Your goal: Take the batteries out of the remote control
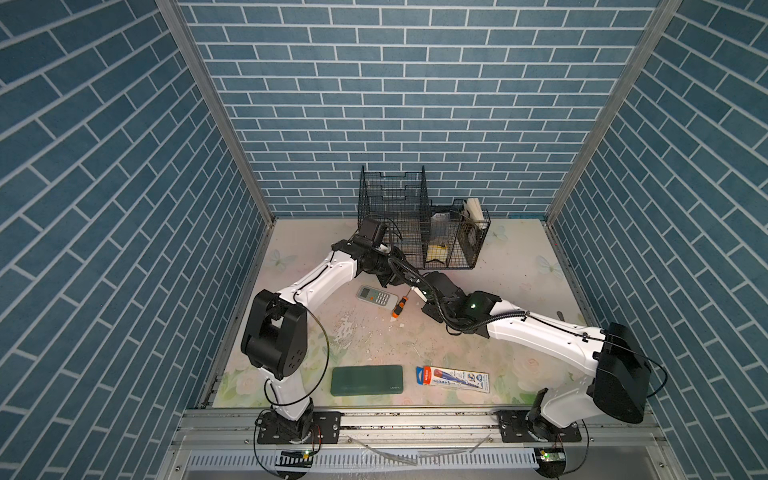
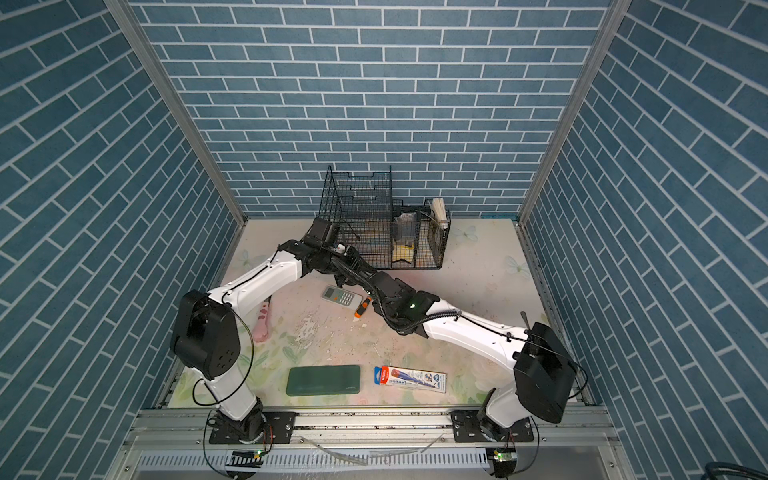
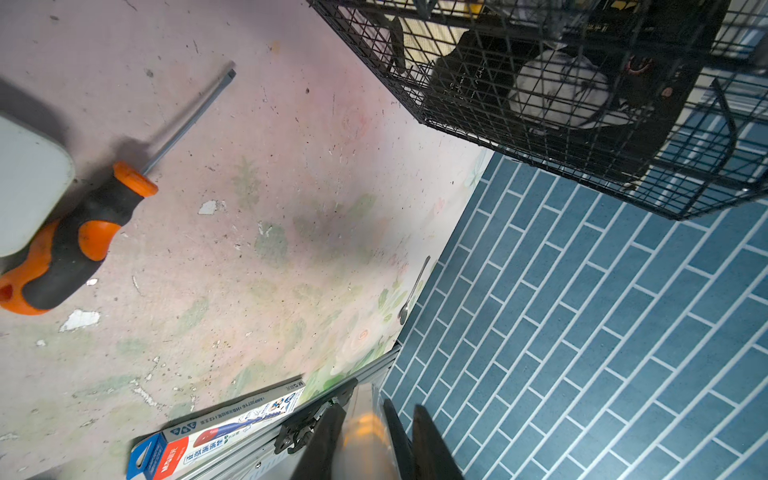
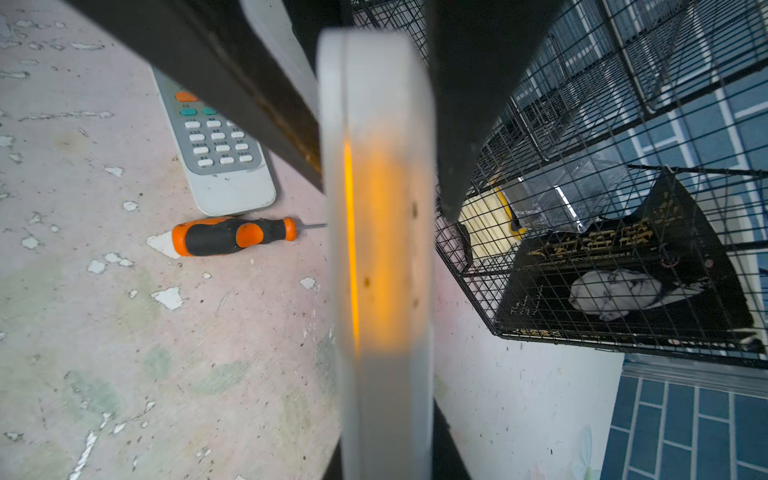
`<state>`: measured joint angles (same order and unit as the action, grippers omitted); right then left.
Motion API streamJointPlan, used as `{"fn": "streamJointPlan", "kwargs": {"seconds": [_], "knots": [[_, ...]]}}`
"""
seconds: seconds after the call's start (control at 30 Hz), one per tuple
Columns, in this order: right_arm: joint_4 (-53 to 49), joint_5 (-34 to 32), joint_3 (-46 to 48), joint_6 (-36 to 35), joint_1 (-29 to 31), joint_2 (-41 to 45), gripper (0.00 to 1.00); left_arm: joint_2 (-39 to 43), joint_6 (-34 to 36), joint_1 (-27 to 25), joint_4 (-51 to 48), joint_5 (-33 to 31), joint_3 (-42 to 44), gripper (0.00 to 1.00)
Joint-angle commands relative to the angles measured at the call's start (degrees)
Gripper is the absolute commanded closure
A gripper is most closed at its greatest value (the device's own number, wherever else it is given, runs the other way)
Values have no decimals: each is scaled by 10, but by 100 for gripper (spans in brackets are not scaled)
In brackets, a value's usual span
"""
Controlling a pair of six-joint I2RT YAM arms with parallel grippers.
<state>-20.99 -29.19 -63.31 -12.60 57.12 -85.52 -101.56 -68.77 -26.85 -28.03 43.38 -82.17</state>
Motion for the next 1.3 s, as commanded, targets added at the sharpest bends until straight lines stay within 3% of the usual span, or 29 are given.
{"fn": "streamJointPlan", "kwargs": {"seconds": [0.0, 0.5, 0.87, 1.27], "knots": [[52, -18, -12, 22, 3, -3, 100, -11, 28, -3, 10, 14, -12, 80], [83, -76, -34, 14, 19, -34, 100, -11, 13, -4, 13, 7, -18, 80], [88, -94, -40, 21, 24, -41, 100, -14, -2, -1, 34, 14, -13, 96], [112, -112, -24, 16, 26, -27, 80, -10, -7, 9, 48, 15, -15, 100]]}}
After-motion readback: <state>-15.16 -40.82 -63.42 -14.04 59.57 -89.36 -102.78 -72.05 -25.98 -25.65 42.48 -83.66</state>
